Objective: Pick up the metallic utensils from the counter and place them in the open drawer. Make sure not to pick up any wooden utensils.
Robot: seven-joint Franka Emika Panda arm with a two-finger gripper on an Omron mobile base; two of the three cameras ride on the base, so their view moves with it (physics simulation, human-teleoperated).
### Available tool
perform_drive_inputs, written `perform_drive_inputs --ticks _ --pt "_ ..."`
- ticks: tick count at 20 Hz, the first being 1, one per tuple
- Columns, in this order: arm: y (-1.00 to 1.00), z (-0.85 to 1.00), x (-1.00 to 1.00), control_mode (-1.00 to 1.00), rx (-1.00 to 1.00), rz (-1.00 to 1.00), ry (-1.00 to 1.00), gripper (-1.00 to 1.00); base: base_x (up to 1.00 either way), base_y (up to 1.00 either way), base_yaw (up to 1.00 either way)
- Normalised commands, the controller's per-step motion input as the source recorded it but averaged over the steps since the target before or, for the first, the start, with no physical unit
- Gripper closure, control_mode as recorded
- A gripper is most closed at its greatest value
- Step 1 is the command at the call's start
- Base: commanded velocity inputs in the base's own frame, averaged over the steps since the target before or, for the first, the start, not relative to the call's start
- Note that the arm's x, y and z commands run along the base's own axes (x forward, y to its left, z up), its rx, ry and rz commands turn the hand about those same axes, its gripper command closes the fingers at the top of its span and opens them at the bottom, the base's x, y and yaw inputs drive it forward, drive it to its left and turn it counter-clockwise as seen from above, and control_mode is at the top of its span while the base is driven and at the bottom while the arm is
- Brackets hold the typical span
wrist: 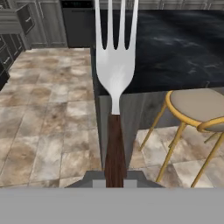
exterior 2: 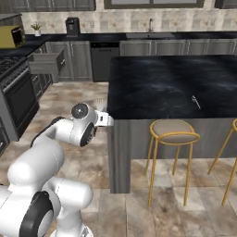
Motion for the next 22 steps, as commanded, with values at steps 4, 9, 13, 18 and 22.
perform_drive_inputs --ticks 4,9,13,18,22 --pt "0.00 0.00 0.00 1.00 0.00 0.00 0.00 1.00 0.00 1.00 0.00" --pt "0.00 0.00 0.00 1.00 0.00 0.00 0.00 1.00 0.38 1.00 0.00" --pt "0.00 0.00 0.00 1.00 0.00 0.00 0.00 1.00 1.00 1.00 -0.02" --pt "0.00 0.00 0.00 1.00 0.00 0.00 0.00 1.00 1.00 1.00 -0.05" --pt "0.00 0.00 0.00 1.00 0.00 0.00 0.00 1.00 1.00 1.00 -0.03"
